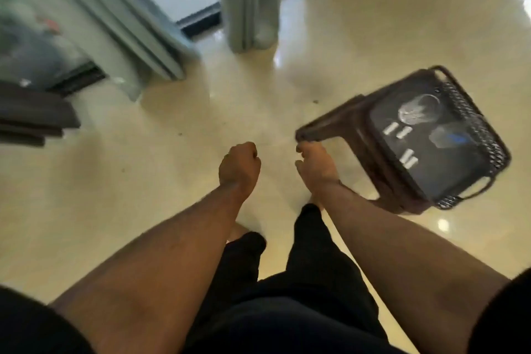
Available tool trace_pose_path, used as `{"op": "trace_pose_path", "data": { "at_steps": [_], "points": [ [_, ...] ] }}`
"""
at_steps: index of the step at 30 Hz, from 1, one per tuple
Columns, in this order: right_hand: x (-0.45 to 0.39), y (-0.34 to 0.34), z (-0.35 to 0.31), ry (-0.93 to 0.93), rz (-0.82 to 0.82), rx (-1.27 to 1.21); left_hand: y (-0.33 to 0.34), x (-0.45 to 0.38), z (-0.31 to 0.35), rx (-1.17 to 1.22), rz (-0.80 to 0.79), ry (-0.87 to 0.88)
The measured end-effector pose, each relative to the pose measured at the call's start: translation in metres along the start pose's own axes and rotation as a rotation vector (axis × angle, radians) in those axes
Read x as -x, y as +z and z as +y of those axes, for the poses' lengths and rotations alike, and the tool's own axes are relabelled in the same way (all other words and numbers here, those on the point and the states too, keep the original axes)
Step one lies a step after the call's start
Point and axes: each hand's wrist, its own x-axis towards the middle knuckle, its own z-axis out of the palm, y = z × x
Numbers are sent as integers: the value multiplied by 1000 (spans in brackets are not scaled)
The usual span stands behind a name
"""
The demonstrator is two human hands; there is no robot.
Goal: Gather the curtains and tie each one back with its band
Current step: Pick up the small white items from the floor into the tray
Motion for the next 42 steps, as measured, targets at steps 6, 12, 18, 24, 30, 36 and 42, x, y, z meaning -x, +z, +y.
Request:
{"op": "trace_pose_path", "data": {
  "at_steps": [6,12,18,24,30,36,42],
  "points": [
    [9,99,-201,-315,-171,232,-96,28,-203,63,123,-304],
    [22,177,-388,-615,-271,456,-180,51,-361,190,280,-562],
    [18,250,-549,-835,-345,574,-257,44,-487,255,368,-747],
    [16,319,-706,-958,-438,648,-332,28,-607,362,390,-890],
    [0,375,-822,-1046,-465,736,-395,-7,-701,480,459,-883],
    [-55,476,-945,-1054,-497,715,-435,-80,-844,580,445,-790],
    [-159,627,-1019,-942,-429,677,-425,-212,-1004,457,430,-665]
  ]
}}
